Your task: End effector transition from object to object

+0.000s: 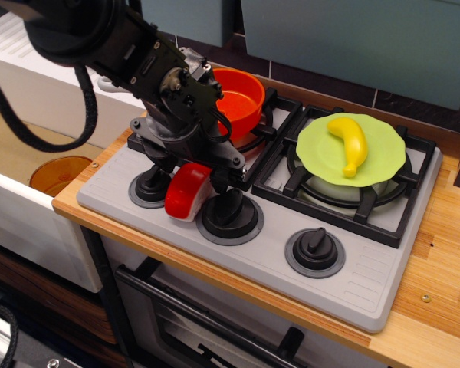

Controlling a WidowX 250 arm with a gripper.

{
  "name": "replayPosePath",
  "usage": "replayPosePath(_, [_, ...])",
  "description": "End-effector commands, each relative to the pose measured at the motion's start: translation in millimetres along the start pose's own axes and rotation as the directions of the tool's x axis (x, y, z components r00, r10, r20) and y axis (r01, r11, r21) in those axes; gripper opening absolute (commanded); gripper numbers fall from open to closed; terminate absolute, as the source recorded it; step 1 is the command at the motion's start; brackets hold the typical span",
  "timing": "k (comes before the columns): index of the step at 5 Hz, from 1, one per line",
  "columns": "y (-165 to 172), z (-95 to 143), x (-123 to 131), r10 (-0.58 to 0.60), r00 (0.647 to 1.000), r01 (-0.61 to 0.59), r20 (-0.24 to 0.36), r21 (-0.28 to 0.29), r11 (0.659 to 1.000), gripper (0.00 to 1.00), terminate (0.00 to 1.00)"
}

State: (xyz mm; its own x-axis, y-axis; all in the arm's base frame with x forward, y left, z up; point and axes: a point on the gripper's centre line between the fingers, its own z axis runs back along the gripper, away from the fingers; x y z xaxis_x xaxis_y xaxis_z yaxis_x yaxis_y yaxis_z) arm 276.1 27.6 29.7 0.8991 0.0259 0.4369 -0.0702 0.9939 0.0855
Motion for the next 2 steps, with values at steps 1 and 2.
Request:
replayPosePath(1, [0.0, 0.0, 0.0, 0.000, 1.000, 0.000, 0.000, 0.000, 1.000, 1.00, 0.00])
replayPosePath(2, [-16.4, 20.9, 16.7, 0.017, 1.000, -0.016, -0.024, 0.018, 1.000, 1.00, 0.00])
